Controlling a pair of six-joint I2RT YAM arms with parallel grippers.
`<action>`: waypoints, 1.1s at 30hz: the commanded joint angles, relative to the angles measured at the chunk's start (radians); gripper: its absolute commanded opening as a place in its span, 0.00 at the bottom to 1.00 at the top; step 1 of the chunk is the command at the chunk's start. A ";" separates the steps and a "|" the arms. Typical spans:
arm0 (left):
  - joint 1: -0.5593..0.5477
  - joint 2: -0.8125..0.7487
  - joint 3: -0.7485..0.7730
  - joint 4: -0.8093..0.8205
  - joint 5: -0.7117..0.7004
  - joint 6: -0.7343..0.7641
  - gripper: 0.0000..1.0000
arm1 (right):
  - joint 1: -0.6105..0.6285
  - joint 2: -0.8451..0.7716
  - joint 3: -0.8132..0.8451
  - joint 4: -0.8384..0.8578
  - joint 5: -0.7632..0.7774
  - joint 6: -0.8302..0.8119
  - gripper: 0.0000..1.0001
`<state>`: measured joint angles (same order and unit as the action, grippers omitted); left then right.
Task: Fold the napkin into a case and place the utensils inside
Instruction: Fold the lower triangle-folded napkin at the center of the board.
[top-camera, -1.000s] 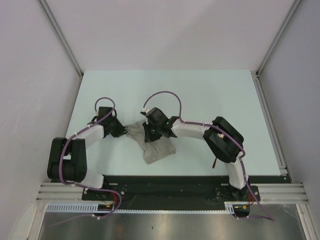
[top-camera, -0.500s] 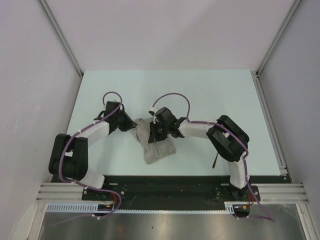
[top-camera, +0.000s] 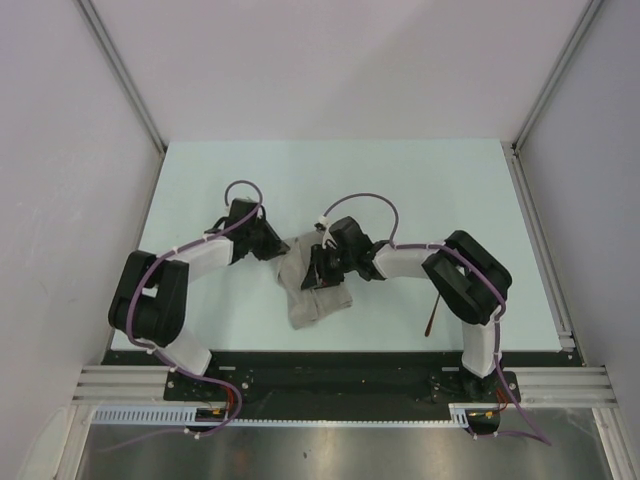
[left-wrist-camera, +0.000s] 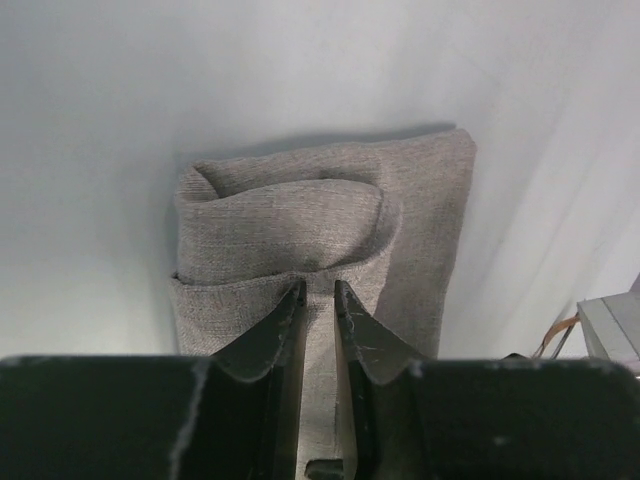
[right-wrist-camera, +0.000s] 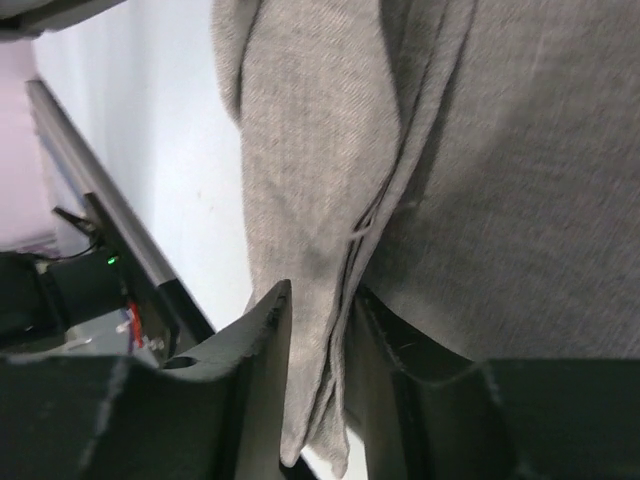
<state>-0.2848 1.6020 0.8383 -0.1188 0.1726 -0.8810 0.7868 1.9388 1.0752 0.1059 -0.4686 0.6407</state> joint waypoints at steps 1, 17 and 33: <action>-0.019 0.027 0.053 0.073 0.053 0.013 0.22 | -0.012 -0.063 -0.043 0.097 -0.090 0.051 0.37; -0.051 -0.217 0.047 -0.123 -0.130 0.310 0.54 | -0.034 -0.072 -0.066 0.095 -0.111 0.002 0.45; -0.327 0.229 0.519 -0.510 -0.657 0.336 0.55 | 0.011 -0.121 -0.132 0.083 -0.061 0.011 0.47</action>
<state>-0.5785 1.7710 1.2556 -0.5274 -0.3218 -0.5491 0.7860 1.8618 0.9615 0.1844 -0.5529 0.6643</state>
